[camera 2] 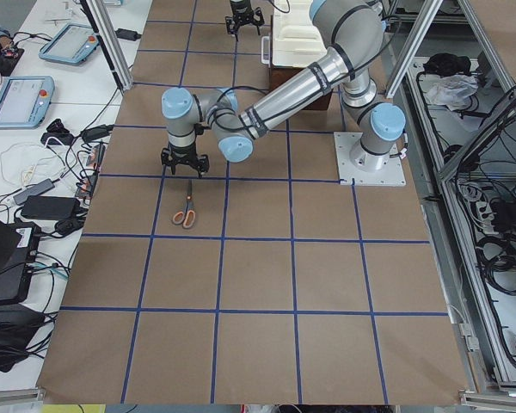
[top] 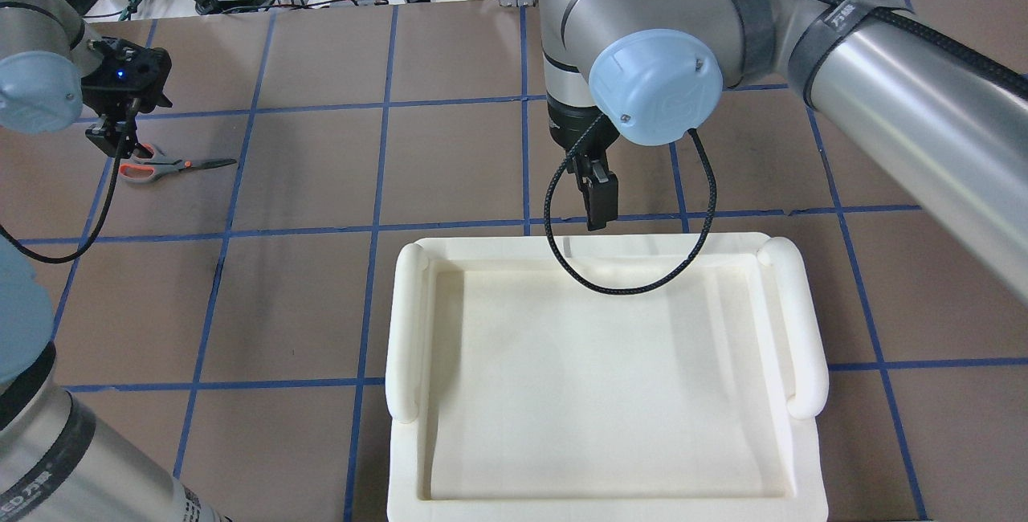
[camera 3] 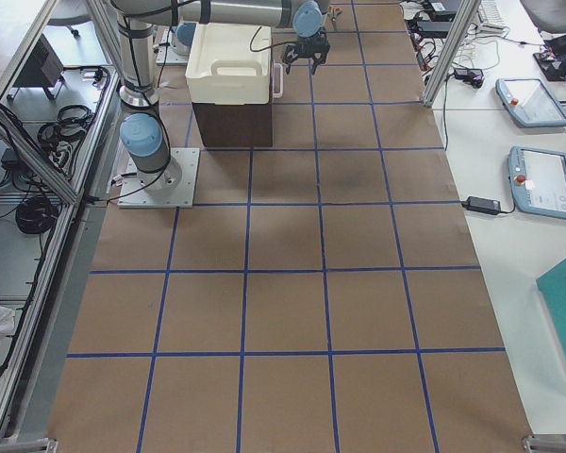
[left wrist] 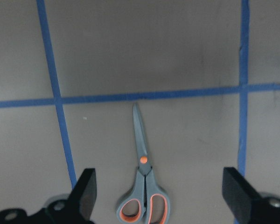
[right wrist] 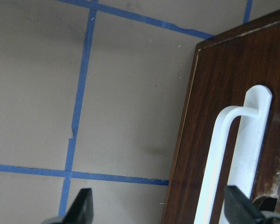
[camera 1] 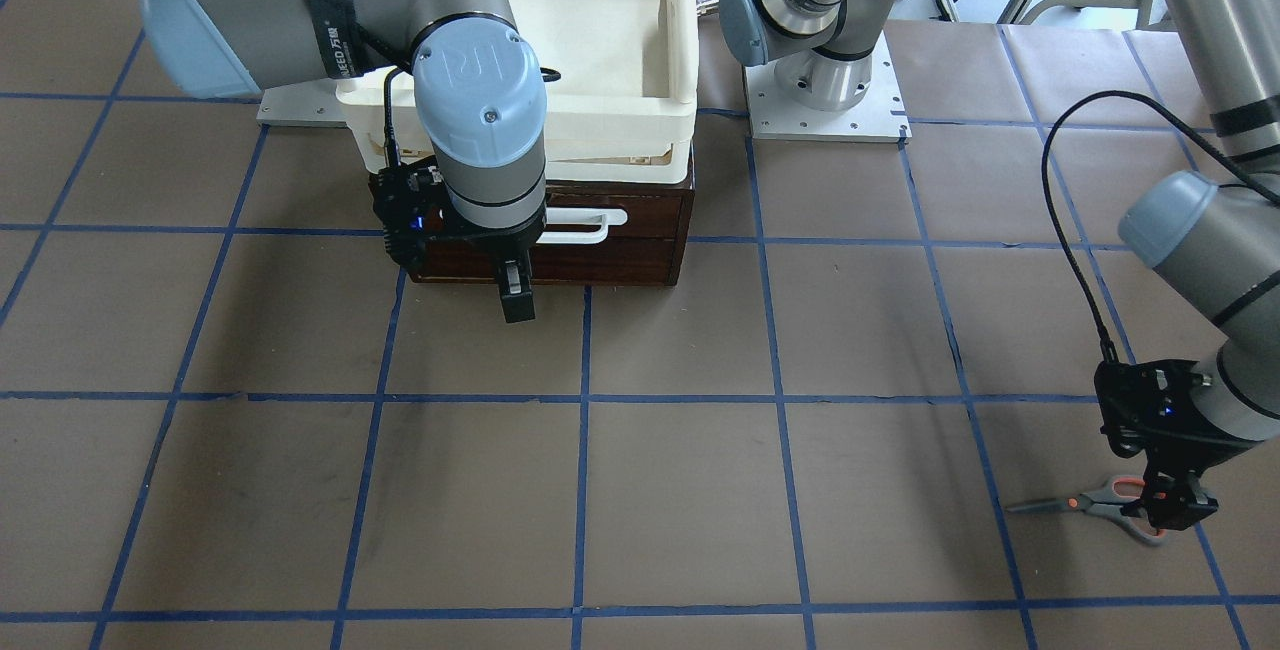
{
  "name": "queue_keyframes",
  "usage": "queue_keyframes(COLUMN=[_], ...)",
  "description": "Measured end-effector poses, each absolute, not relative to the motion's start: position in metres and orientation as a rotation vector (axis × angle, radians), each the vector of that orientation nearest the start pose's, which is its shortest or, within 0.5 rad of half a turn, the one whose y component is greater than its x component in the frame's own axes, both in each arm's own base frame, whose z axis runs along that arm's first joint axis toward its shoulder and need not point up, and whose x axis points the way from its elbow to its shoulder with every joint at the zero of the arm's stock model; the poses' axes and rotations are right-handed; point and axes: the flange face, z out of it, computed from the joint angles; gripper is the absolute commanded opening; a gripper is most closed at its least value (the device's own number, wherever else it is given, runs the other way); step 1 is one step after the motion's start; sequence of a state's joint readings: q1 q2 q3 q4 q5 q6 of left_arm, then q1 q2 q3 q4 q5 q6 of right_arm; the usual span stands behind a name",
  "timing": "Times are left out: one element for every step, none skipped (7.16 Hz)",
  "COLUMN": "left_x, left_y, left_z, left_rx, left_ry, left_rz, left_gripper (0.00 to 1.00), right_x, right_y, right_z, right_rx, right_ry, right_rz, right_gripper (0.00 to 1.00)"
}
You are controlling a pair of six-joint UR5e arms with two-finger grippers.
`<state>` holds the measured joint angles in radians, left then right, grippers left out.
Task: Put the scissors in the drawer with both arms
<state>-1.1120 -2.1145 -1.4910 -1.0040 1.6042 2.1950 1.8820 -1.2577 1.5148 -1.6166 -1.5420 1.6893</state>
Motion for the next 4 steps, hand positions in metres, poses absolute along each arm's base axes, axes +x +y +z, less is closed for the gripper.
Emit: queue_keyframes(left_x=[0.199, 0.205, 0.21, 0.216], left_y=[-0.672, -0.674, -0.674, -0.674], left_z=[0.245, 0.228, 0.211, 0.201], left_rx=[-2.501, -2.506, -2.492, -2.482], left_ry=[-2.062, -2.03, -2.015, -2.019], left_rz=[-0.012, -0.015, -0.021, -0.022], left_gripper=[0.87, 0.87, 0.87, 0.87], right_x=[0.313, 0.316, 0.316, 0.316], right_y=[-0.519, -0.521, -0.521, -0.519], right_z=[0.338, 0.331, 0.326, 0.322], right_rx=[2.105, 2.11, 2.12, 2.138], right_ry=[2.534, 2.533, 2.539, 2.544], right_rz=[0.281, 0.317, 0.344, 0.366], right_gripper=[1.0, 1.0, 1.0, 1.0])
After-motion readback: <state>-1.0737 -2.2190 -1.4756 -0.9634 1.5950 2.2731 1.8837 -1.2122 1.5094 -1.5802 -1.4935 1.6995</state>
